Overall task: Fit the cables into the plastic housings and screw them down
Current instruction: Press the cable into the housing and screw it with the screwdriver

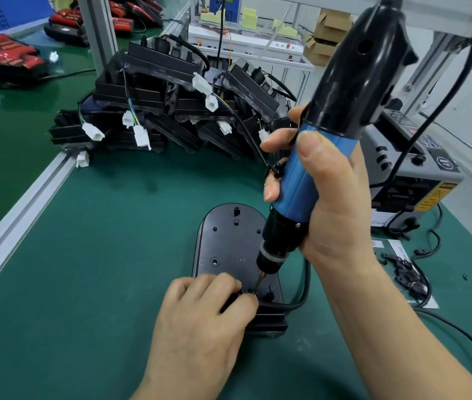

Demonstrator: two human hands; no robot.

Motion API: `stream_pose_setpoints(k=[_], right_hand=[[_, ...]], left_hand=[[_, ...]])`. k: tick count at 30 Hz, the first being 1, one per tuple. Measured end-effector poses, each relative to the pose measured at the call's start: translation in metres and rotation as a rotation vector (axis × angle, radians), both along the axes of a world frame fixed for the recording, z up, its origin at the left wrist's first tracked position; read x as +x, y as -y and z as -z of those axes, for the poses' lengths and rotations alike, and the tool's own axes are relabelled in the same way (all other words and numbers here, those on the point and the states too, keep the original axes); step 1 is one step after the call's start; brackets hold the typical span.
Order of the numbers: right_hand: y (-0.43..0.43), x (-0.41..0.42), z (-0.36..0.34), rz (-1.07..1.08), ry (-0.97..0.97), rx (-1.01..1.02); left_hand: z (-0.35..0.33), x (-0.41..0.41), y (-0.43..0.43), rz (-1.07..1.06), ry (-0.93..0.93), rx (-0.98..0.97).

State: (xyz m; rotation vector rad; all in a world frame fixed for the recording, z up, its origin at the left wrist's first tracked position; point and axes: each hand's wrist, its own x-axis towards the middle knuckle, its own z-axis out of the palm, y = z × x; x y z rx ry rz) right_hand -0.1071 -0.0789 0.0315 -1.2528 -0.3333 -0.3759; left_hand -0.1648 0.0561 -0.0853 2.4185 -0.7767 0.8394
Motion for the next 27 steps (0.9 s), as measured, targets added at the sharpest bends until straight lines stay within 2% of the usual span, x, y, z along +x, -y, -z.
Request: stream_pose_setpoints(k=[9,17,27], right_hand=[[0.005,0.0,0.003,0.048,-0.033,0.07],[0.051,-0.005,0.002,0.189,-0.072,0.284],[0.144,-0.044,0.035,0.474,-0.396,0.346]], left_hand=[[0.0,0.0,-0.001,0.009,-0.005,0.021],[-0.005,0.002,0.0,0.014,-0.023,0.027],[-0.015,0.006,-0.002,0.034,-0.077,0.086]])
